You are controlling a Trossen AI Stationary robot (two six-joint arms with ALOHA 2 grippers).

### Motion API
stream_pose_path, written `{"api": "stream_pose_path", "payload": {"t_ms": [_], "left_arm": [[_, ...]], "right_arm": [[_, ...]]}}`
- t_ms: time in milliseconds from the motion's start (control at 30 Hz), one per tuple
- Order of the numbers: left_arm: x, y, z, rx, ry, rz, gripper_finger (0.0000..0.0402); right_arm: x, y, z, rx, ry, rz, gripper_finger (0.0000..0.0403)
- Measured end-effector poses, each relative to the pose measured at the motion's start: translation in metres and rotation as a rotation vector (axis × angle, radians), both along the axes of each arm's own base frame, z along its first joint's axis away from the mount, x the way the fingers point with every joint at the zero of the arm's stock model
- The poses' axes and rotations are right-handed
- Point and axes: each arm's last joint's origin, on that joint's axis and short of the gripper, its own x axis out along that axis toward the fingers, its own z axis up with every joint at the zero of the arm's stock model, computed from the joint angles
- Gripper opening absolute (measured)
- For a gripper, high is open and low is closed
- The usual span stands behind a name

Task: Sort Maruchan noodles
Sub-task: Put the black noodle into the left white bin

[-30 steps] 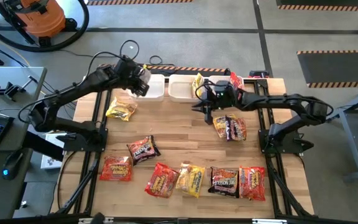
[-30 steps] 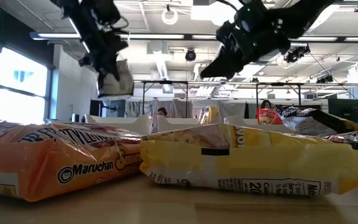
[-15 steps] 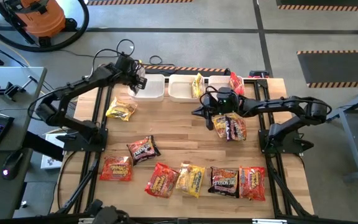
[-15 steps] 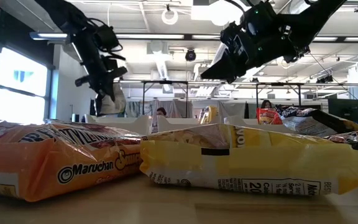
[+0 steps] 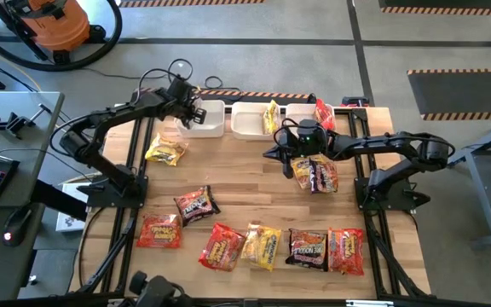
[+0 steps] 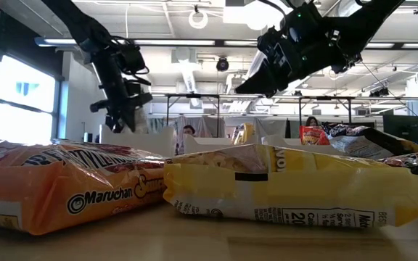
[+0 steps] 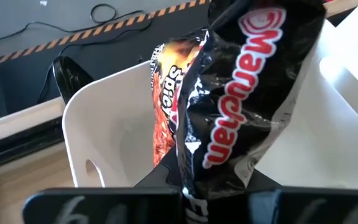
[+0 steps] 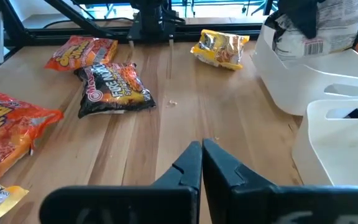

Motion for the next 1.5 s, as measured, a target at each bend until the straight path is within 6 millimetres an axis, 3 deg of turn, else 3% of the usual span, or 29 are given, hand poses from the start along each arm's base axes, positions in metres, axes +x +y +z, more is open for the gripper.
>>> {"api": "stream_pose_path", "payload": {"t_ms": [500,1100,1500], "left_arm": [[-0.012,-0.019,0.016,-0.06,0.003,0.034,0.0016],[-0.031,-0.016,0.012,-0.202,-0.015,0.12,0.0016],[-0.029,-0.025,0.011,-0.282,-0.037,0.105,0.0016]], "right_arm": [[0.0,0.0,0.0,-0.018,0.001,0.007,0.0],[0.0,0.0,-0.001,-0.022,0.01,0.01,0.0],[0.0,0.0,-0.001,-0.026,0.009,0.012,0.0]]}}
